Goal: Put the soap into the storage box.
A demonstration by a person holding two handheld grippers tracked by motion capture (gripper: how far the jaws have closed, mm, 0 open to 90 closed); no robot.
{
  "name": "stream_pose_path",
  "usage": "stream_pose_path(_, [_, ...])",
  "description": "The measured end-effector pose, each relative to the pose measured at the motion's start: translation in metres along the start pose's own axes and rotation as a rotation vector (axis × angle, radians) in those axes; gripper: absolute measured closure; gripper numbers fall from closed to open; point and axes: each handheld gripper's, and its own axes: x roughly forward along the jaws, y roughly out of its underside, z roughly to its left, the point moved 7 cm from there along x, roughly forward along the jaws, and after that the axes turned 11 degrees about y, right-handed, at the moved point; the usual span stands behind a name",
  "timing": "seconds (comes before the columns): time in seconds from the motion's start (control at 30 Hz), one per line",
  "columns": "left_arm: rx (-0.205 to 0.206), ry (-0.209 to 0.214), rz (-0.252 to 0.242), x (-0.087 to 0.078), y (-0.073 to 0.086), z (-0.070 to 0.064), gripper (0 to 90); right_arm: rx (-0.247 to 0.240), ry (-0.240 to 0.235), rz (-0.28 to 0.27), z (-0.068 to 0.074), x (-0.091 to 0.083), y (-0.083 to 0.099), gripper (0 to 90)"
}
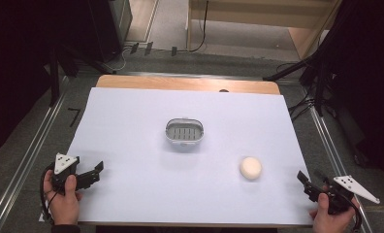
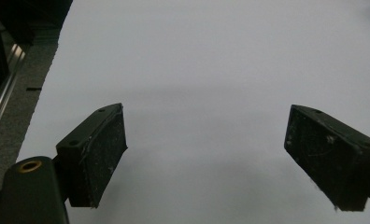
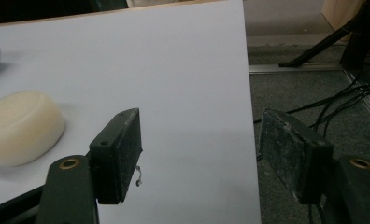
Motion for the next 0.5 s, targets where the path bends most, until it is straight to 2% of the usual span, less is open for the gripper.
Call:
stream_pose_path(0.1, [0.006, -0.002, -0.006, -0.001, 0.000, 0.000, 13.9, -0.008, 0.005, 0.002, 0.002, 0.001, -0.001, 32.9])
stream_pose_path(0.2, [0.009, 0.002, -0.013, -0.001, 0.000, -0.001, 13.9, -0.015, -0.023, -0.005, 0.007, 0.002, -0.008, 32.0])
stream_pose_path(0.23, [0.009, 0.004, -0.013, -0.002, 0.000, -0.001, 13.9, -0.023, -0.031, 0.009, 0.008, 0.003, -0.008, 32.1])
stream_pose_path(0.27, [0.009, 0.006, -0.013, -0.002, 0.000, -0.001, 13.9, -0.034, -0.038, 0.052, 0.011, 0.004, -0.007, 31.8])
stream_pose_path(0.3, [0.007, 0.004, -0.013, -0.002, 0.000, 0.000, 13.9, -0.026, -0.057, 0.116, 0.015, 0.007, -0.003, 25.2])
stream_pose_path(0.37, [0.006, 0.003, -0.012, -0.002, 0.000, 0.000, 13.9, -0.030, -0.056, 0.132, 0.016, 0.009, -0.002, 23.0])
stream_pose_path(0.4, [0.005, 0.002, -0.008, -0.002, 0.000, 0.000, 13.9, -0.060, -0.069, 0.164, 0.022, 0.010, 0.000, 20.5])
stream_pose_path(0.5, [0.006, 0.004, -0.008, -0.002, 0.000, 0.000, 13.9, -0.090, -0.075, 0.186, 0.028, 0.011, 0.000, 18.7])
